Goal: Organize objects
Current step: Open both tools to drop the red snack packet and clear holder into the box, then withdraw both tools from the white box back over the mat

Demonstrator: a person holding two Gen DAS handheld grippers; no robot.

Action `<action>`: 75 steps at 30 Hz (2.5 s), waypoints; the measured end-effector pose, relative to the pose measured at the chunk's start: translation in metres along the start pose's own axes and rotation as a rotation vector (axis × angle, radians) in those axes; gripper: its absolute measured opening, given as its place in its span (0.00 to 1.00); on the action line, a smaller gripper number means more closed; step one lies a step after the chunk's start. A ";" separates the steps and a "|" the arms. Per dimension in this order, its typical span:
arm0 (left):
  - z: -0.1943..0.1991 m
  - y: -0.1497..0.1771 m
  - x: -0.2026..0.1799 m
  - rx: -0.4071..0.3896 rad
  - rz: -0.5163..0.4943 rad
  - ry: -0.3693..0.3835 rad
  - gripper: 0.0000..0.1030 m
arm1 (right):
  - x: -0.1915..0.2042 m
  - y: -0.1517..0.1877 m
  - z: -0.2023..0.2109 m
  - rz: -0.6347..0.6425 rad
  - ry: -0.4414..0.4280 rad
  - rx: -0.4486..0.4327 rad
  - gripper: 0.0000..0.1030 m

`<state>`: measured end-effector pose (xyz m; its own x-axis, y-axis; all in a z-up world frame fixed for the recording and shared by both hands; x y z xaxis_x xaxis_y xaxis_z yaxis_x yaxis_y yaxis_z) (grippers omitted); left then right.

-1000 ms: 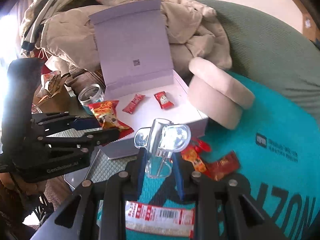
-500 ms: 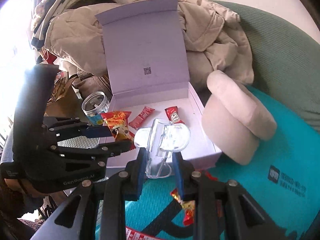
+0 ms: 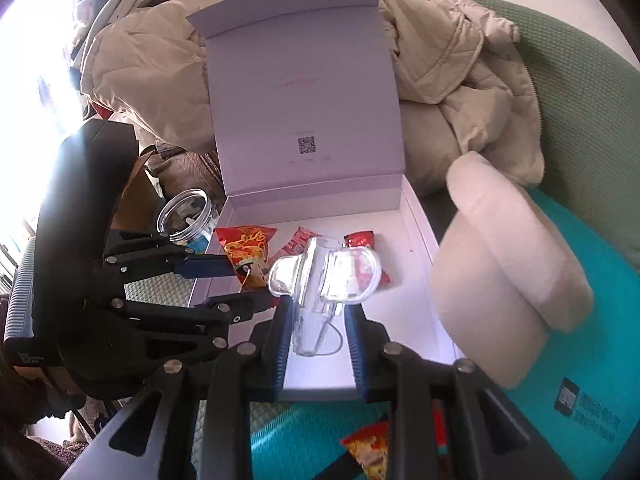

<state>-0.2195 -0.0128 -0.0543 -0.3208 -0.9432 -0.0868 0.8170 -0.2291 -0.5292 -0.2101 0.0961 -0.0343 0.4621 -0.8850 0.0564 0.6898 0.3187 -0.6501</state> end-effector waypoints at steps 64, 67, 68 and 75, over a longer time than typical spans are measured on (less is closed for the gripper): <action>-0.028 -0.014 0.028 0.118 0.016 -0.034 0.34 | -0.019 -0.005 -0.088 0.030 0.058 0.187 0.26; -0.021 -0.013 0.025 0.110 0.026 -0.040 0.34 | -0.018 -0.008 -0.080 0.032 0.065 0.186 0.26; -0.018 -0.012 0.027 0.105 0.026 -0.047 0.34 | -0.017 -0.008 -0.078 0.034 0.065 0.186 0.26; 0.010 -0.018 0.034 0.065 0.040 -0.099 0.40 | -0.024 -0.013 -0.059 0.034 0.091 0.159 0.26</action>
<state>-0.2403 -0.0433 -0.0395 -0.2417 -0.9701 -0.0214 0.8586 -0.2035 -0.4705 -0.2630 0.0929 -0.0715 0.4394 -0.8975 -0.0374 0.7572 0.3924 -0.5222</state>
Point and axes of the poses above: each gripper's, at about its wrist camera, not at the fingertips, and z roughly against the way its jaws point, x to its left, y to its underside, the point moved 3 cm from there along -z, roughly the way its jaws point, and after that the axes turned 6 degrees about y, right-handed, at the moved point
